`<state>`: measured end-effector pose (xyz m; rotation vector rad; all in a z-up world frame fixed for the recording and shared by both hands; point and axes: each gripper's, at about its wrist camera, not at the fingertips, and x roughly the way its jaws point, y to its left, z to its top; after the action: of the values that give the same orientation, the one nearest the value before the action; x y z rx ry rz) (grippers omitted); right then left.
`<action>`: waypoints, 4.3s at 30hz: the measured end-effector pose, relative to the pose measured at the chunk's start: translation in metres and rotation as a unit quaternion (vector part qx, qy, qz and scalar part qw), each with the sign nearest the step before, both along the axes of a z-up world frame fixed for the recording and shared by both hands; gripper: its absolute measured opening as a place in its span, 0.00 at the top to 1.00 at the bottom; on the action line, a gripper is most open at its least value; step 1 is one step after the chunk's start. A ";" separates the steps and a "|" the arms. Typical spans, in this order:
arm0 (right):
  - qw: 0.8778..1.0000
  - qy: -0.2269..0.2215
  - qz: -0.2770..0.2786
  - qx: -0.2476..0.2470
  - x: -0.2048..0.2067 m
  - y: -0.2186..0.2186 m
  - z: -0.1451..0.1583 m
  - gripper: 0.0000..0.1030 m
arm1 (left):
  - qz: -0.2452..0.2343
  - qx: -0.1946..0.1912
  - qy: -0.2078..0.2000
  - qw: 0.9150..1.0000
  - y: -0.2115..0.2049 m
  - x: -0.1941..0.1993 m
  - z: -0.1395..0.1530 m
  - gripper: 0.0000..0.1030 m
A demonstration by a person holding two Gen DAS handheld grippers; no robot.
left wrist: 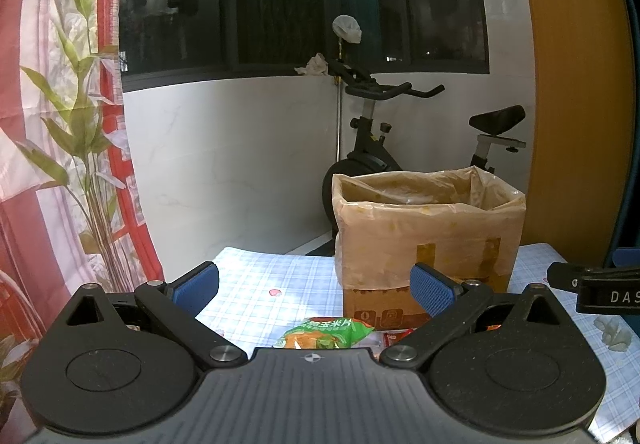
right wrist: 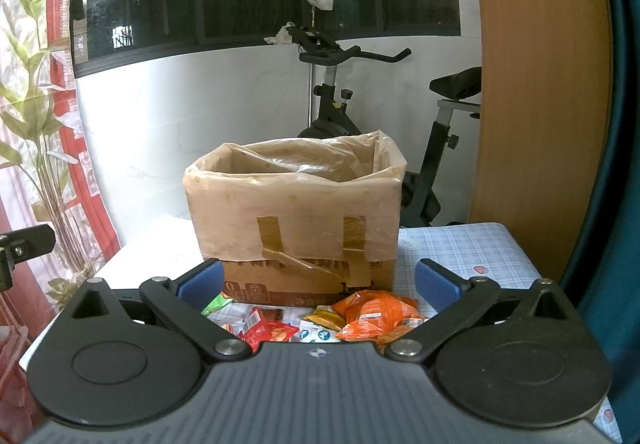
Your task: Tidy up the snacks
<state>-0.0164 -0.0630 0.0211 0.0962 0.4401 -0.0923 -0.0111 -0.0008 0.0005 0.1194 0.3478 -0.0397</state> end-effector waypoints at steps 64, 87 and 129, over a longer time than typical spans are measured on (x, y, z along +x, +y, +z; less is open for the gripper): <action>1.000 0.007 0.006 -0.008 0.006 0.002 -0.028 0.00 | -0.010 0.000 0.053 0.999 0.005 0.018 -0.036 0.01; 0.987 0.131 0.077 -0.044 0.017 0.038 -0.135 0.00 | -0.044 -0.122 0.243 0.961 0.028 0.051 -0.140 0.07; 0.940 0.158 0.300 0.026 0.020 0.061 -0.168 0.39 | -0.137 -0.174 0.325 0.919 0.020 0.051 -0.177 0.40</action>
<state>0.0032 -0.0019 -0.1468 -0.0047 0.7773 0.5127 0.0398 0.0190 -0.1767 -0.2088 0.9822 -0.4255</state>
